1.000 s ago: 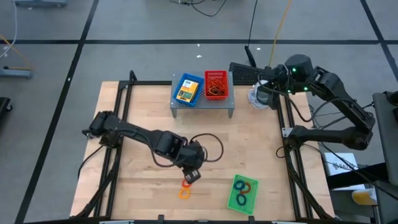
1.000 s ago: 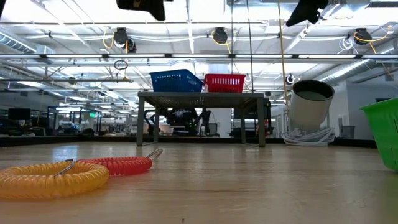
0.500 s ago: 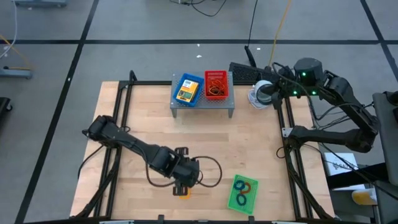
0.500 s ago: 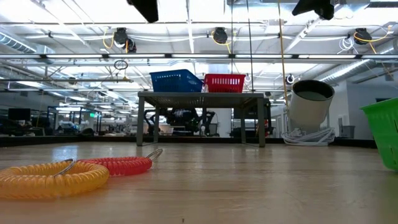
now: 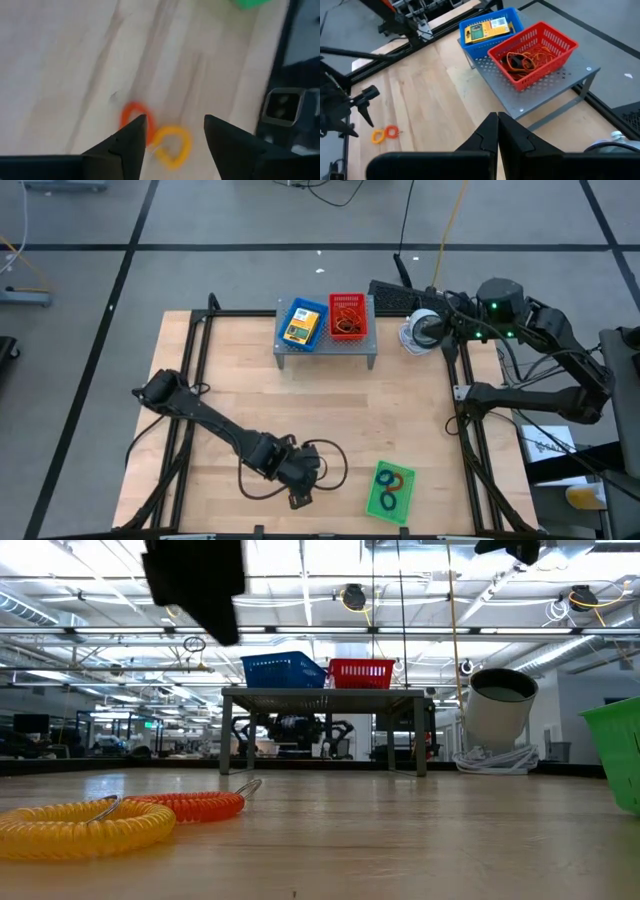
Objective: Pick & Place Office Desk Supplies
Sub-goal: Put the orange spring rubberband into the green bin
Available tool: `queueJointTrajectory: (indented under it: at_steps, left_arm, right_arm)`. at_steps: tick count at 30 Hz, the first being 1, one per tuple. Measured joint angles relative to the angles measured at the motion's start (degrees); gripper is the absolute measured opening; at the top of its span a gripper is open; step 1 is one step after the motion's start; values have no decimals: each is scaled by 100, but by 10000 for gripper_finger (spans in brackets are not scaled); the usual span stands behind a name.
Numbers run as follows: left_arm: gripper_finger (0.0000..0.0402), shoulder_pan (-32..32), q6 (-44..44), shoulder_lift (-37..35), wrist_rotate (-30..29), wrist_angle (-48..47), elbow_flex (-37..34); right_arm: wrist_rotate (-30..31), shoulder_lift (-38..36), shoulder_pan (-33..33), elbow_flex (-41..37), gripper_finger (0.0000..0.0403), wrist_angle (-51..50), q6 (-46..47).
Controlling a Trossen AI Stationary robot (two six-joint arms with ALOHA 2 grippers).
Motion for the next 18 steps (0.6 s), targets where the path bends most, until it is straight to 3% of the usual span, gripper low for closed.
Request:
queueJointTrajectory:
  at_steps: [6,18]
  left_arm:
    - [176,-12,64,0,-31,783,-371]
    - [159,-31,319,37,-45,237,-398]
  right_arm:
    - [0,-34,117,0,0,-7,-65]
    - [-4,-28,121,0,0,-3,-168]
